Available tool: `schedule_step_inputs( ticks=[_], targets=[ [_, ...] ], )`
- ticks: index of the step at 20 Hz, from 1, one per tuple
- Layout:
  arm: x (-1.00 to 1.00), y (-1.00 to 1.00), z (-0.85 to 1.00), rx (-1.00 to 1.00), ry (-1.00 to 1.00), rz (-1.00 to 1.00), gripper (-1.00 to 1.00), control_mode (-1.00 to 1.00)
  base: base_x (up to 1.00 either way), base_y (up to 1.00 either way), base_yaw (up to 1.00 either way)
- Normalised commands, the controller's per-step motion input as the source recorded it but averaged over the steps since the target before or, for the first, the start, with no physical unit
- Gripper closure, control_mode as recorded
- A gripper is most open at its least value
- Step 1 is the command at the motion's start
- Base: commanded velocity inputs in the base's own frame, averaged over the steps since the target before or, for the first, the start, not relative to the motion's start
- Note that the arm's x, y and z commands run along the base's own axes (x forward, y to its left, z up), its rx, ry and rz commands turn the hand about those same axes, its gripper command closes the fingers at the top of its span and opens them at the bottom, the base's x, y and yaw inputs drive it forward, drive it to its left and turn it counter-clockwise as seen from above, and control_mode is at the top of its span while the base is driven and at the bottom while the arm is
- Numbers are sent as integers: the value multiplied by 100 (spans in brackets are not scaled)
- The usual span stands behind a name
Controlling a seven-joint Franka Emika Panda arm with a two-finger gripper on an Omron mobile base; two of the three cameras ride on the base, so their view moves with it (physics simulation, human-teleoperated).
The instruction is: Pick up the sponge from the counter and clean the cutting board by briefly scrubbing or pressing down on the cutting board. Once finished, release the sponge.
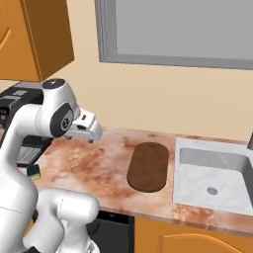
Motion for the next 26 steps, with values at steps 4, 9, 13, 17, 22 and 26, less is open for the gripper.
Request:
schedule_step_inputs(
  ticks=[4,9,13,17,22,26],
  targets=[
    [-22,97,-69,-18,0,14,-100,-100,0,0,0],
    [-28,91,-71,-18,1,18,-100,-100,0,0,0],
    [-23,52,-43,-9,4,17,-100,-100,0,0,0],
    [10,87,-7,-2,19,1,-100,-100,0,0,0],
    [30,80,-25,0,8,6,-100,-100,0,0,0],
    [18,56,-18,0,6,7,-100,-100,0,0,0]
  ],
)
